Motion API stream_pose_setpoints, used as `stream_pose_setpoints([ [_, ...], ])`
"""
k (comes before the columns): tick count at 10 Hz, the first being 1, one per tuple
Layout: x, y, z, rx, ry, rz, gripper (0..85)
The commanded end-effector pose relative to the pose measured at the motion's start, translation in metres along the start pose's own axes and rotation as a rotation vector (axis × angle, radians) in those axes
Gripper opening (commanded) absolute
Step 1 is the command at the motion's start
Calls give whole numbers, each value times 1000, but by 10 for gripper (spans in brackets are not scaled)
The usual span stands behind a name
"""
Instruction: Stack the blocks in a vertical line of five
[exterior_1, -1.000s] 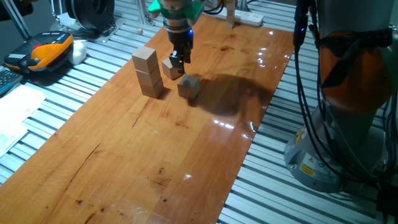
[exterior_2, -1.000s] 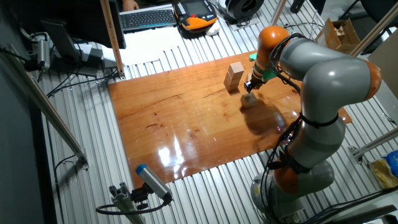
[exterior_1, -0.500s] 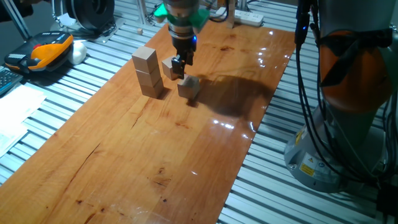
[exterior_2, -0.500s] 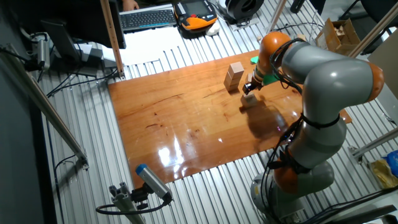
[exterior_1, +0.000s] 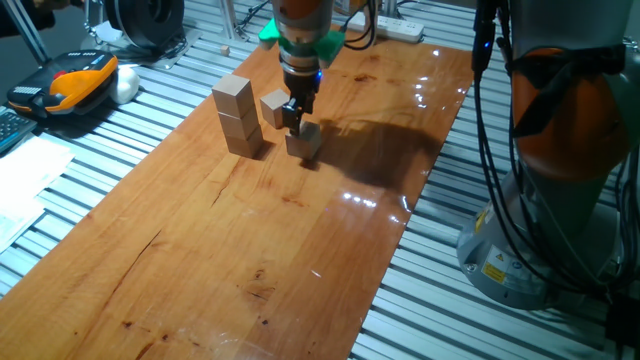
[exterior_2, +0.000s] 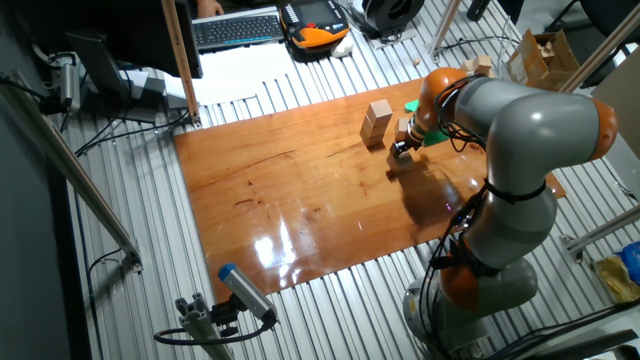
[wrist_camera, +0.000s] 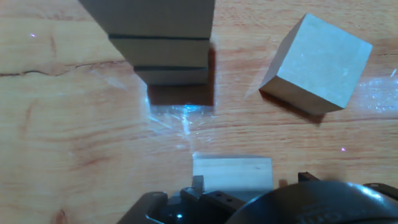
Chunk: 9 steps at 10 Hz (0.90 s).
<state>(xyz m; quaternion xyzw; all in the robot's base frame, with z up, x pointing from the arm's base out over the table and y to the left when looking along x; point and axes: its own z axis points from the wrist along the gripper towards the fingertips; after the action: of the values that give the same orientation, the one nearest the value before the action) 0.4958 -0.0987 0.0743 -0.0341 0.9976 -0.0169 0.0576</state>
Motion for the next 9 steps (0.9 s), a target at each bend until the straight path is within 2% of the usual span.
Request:
stream_pose_setpoints([
  [1,0,0,3,1,0,1,680],
  [4,1,3,14,8,-5,27,680],
  [6,3,10,18,11,-8,49,680],
  [7,4,12,15,12,-12,55,680],
  [9,6,9,0,19,-4,56,680],
])
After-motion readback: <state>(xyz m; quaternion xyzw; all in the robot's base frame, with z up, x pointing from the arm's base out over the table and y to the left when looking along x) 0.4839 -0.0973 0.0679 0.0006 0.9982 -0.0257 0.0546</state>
